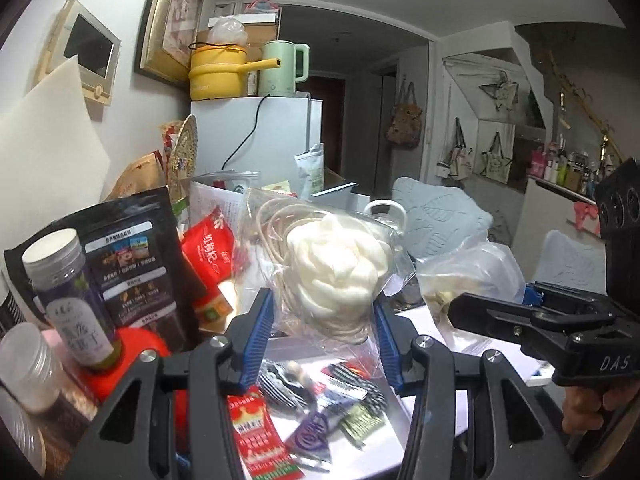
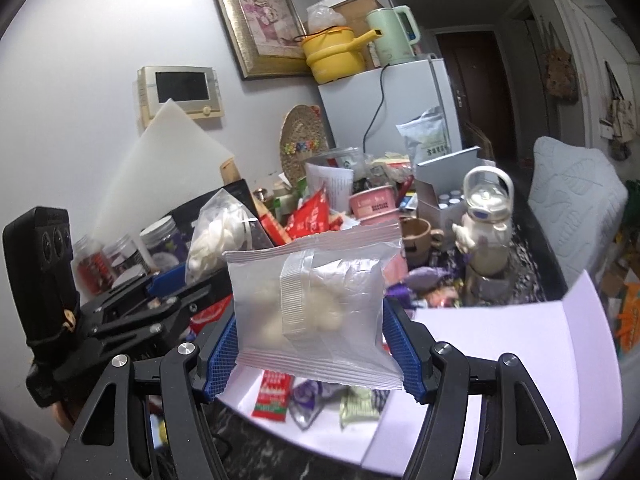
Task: Organize soft objects
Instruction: 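Lift the cable bag with the left tool while the right tool lifts the zip bag toward the box, then lower the cable bag into the box with the left tool while the right tool lowers the zip bag in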
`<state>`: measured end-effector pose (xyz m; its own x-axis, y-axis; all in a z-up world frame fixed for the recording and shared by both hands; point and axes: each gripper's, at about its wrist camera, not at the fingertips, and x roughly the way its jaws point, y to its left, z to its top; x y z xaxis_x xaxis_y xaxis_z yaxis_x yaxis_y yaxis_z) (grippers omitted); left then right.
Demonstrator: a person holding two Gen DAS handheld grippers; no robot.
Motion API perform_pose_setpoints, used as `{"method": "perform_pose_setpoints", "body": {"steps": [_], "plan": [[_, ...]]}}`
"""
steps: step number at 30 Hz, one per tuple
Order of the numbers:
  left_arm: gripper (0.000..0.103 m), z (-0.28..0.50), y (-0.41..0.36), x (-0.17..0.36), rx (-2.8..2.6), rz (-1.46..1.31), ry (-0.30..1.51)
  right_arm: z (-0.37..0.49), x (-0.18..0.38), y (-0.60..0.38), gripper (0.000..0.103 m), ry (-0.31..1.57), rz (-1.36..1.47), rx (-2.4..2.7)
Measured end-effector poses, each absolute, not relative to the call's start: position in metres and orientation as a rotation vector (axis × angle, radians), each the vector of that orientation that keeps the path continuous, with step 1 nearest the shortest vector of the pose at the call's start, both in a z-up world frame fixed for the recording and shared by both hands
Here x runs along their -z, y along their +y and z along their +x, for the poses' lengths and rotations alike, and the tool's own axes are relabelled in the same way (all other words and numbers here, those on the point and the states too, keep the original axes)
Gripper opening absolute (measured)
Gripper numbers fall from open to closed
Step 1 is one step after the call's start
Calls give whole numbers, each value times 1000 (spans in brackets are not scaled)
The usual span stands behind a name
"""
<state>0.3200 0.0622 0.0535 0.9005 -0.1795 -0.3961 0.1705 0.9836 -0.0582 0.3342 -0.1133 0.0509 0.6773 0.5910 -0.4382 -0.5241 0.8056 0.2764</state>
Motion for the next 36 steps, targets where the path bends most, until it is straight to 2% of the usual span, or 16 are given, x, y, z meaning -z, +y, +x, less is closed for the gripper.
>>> {"method": "perform_pose_setpoints", "body": {"steps": [14, 36], "plan": [[48, 371, 70, -14, 80, 20, 525, 386, -20, -93, 68, 619, 124, -610], [48, 430, 62, 70, -24, 90, 776, 417, 22, -84, 68, 753, 80, -557]]}}
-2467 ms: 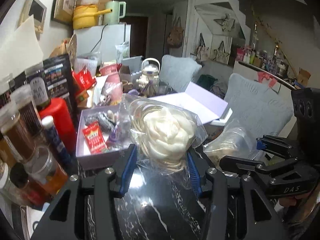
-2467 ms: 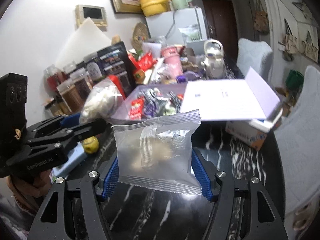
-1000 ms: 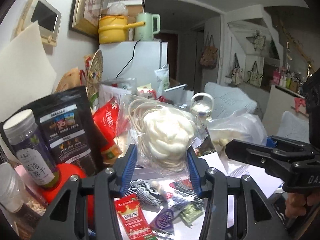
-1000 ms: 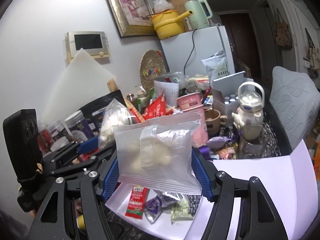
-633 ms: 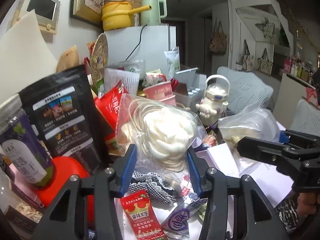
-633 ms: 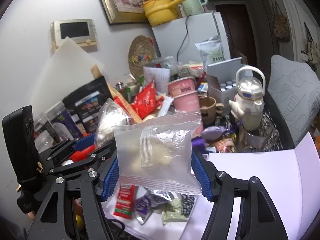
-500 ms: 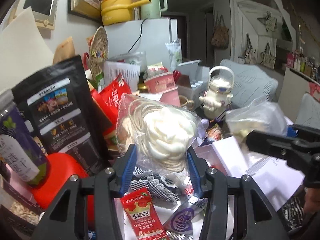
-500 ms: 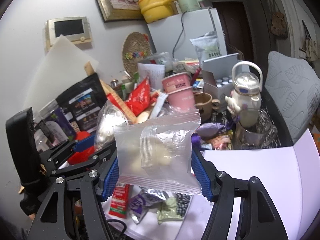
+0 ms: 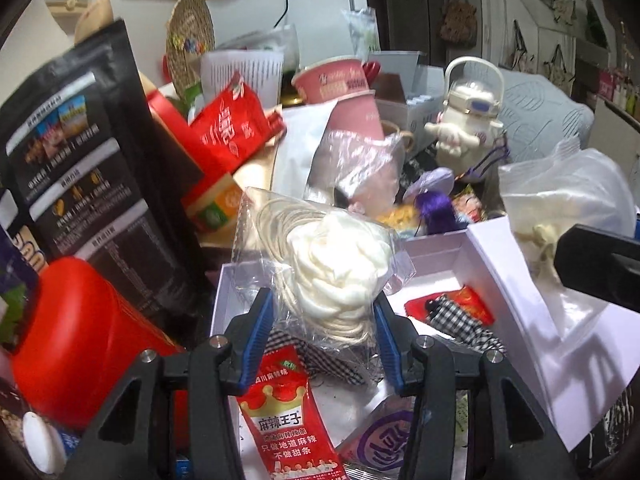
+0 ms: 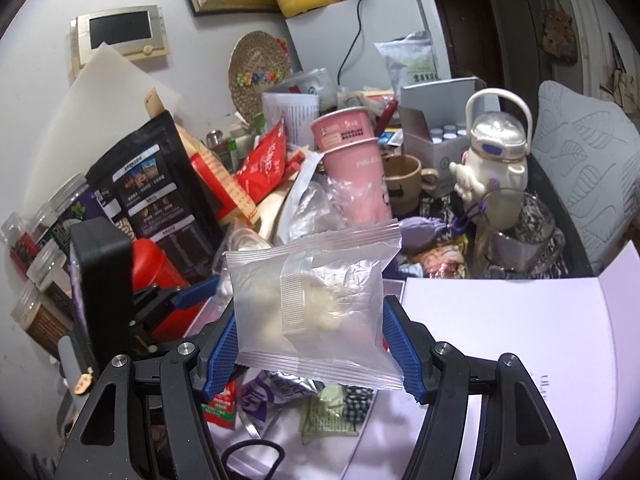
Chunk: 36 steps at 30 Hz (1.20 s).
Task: Organize soft objects
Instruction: 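Lower the cable bag into the box with the left tool while the right tool lowers the zip bag in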
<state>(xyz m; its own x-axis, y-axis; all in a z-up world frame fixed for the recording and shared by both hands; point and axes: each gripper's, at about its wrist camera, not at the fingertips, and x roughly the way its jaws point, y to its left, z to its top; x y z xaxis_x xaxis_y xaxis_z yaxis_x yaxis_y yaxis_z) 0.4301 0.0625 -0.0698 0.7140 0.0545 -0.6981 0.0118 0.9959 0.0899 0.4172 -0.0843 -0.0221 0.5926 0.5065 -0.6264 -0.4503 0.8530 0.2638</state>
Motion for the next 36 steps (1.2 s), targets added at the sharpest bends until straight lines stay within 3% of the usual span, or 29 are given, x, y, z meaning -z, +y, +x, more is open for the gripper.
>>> {"method": "perform_pose_setpoints", "body": {"steps": [8, 15, 23, 25, 32, 36], "plan": [[49, 438, 67, 86, -61, 106, 825, 431, 45, -78, 68, 800, 58, -524], [56, 442, 71, 87, -80, 86, 855, 439, 59, -76, 68, 835, 82, -530], [58, 440, 67, 85, -87, 109, 878, 443, 71, -62, 68, 861, 35, -512], [64, 441, 64, 85, -91, 127, 881, 444, 74, -60, 69, 867, 37, -509], [64, 440, 58, 83, -82, 162, 888, 446, 78, -61, 69, 887, 34, -494], [64, 441, 56, 85, -62, 154, 916, 449, 80, -62, 75, 900, 28, -482]]}}
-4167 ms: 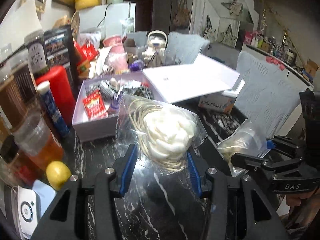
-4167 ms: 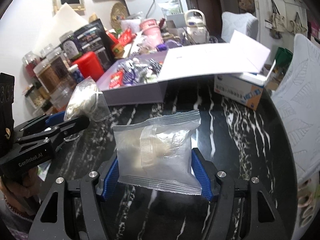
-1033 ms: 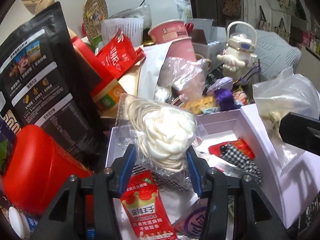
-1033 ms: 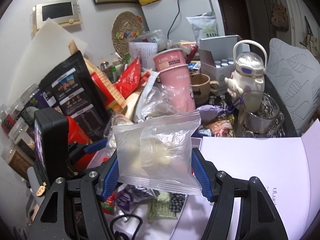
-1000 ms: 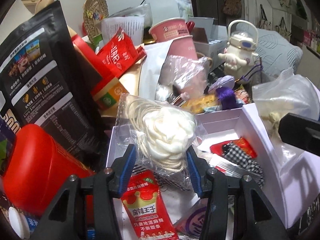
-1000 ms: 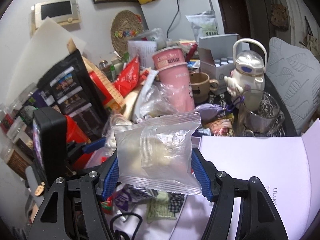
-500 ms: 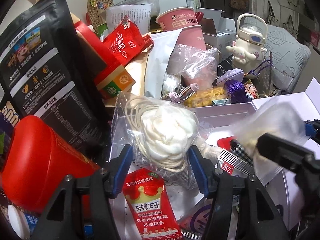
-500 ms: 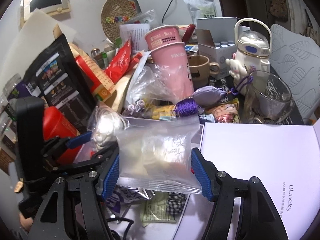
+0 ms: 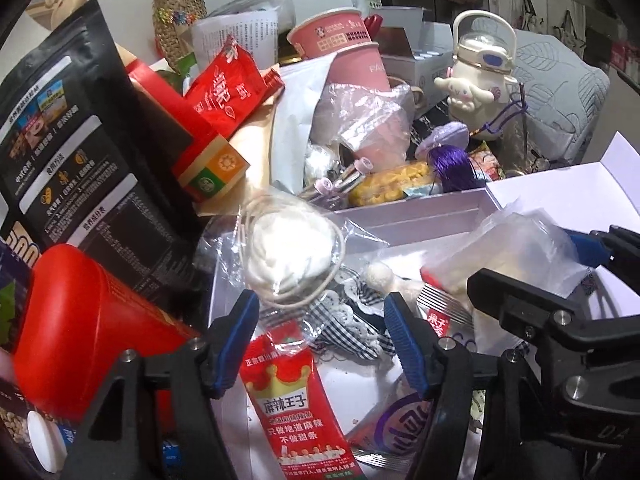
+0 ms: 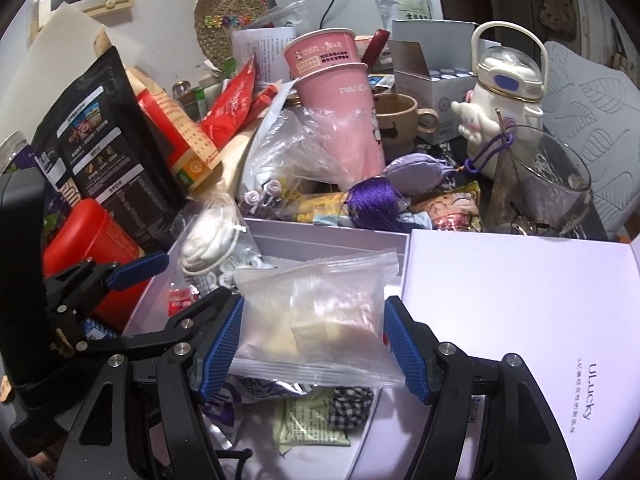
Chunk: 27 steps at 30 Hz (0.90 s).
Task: Organize soft objects
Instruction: 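Lower the cable bag into the box with the left tool while the right tool lowers the zip bag in, then open both tools and withdraw them from the box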
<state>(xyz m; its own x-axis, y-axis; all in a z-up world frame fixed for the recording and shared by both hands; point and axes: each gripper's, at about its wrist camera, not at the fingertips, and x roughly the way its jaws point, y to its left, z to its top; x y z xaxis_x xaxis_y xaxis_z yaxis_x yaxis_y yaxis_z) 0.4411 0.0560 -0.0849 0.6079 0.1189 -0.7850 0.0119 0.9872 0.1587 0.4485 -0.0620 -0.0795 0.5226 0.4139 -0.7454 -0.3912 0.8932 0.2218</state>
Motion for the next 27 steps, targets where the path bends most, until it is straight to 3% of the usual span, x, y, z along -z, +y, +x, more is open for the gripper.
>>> {"method": "perform_pose_setpoints", "body": {"steps": [5, 8, 27], "plan": [[66, 444, 57, 88, -45, 129, 956, 452, 82, -66, 84, 927, 23, -457], [75, 442, 56, 86, -51, 128, 946, 452, 80, -69, 92, 930, 32, -451], [76, 403, 64, 45, 19, 25, 846, 423, 39, -87, 92, 835, 32, -434]]}}
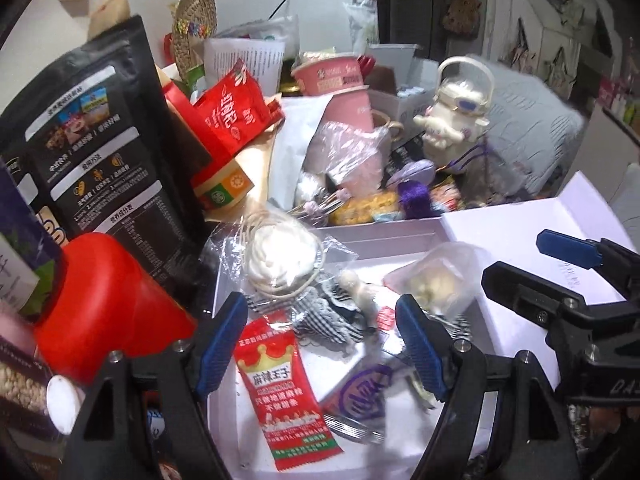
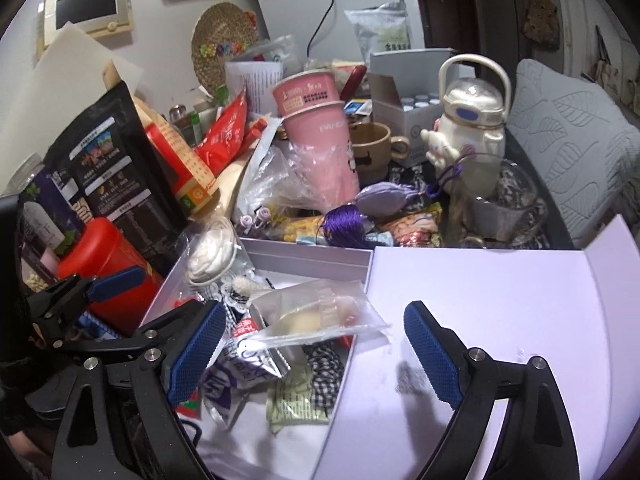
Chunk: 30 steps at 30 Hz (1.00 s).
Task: Organize soft objects
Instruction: 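Open both tools and withdraw them from the box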
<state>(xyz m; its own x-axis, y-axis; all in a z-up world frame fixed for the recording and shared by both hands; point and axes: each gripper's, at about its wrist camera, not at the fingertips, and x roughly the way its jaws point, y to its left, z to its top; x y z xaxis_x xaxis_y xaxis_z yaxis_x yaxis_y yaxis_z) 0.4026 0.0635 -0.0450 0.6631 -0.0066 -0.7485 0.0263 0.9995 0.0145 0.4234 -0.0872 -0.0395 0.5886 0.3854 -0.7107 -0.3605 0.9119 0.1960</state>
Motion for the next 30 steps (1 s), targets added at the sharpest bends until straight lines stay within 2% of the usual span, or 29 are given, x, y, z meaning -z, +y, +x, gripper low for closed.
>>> {"method": "perform_pose_setpoints", "body": {"steps": [13, 30], "plan": [[76, 337, 60, -16, 24, 24, 713, 360, -19, -97, 92, 720, 6, -416], [76, 208, 55, -82, 62, 29, 527, 219, -86, -105, 92, 495, -15, -412]]}}
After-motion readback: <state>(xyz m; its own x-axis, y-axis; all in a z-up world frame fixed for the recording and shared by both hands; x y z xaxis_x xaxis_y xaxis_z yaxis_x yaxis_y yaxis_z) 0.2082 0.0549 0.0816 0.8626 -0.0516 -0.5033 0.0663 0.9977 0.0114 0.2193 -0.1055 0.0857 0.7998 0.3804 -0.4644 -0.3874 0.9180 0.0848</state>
